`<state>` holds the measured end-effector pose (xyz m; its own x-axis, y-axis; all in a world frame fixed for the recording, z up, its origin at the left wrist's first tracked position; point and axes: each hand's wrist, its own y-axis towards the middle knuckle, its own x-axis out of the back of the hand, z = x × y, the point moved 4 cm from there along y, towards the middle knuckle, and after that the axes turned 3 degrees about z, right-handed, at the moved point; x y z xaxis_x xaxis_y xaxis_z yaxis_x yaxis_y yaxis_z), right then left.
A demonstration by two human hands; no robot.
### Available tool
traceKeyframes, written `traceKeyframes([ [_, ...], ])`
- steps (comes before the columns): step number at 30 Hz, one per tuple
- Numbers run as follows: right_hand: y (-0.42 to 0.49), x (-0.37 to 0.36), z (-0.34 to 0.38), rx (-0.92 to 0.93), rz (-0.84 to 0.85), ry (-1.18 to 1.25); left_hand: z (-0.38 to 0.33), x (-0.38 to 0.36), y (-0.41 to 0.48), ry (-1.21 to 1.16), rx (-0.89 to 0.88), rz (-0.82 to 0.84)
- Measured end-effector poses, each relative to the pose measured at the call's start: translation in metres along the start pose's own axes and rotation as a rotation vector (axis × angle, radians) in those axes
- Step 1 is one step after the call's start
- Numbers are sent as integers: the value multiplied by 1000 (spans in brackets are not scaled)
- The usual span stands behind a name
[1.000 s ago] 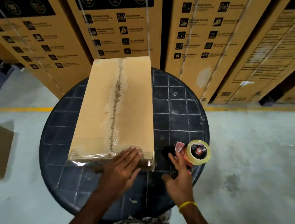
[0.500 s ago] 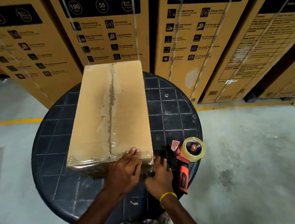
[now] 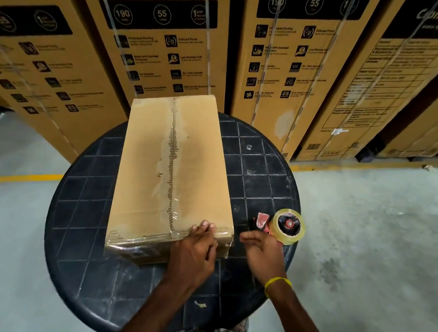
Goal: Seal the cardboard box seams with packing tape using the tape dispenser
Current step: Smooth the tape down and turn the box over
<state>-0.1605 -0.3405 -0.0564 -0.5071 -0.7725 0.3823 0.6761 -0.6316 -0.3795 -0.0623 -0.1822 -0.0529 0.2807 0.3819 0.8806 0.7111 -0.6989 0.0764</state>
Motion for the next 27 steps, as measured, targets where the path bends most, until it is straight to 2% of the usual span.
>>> traceKeyframes([
  [6, 4, -19, 9, -50, 141, 124, -7, 7, 1, 25, 1, 21],
  [10, 6, -24, 15, -160, 157, 202, -9, 10, 0, 33, -17, -15],
  [15, 7, -30, 16, -205, 289, 224, -10, 8, -1, 101, -58, -1],
  [17, 6, -32, 16, -209, 273, 286, -10, 8, 0, 122, -64, 15],
  [20, 2, -34, 14, -154, 248, 344, -11, 10, 2, 166, -74, 46],
  [22, 1, -35, 10, -119, 248, 373, -11, 13, 4, 214, -59, 127],
  [24, 2, -33, 7, -22, 255, 313, -6, 13, 6, 214, -59, 187],
  [27, 4, -29, 8, 101, 291, 126, -3, 29, 17, 136, -53, 139],
])
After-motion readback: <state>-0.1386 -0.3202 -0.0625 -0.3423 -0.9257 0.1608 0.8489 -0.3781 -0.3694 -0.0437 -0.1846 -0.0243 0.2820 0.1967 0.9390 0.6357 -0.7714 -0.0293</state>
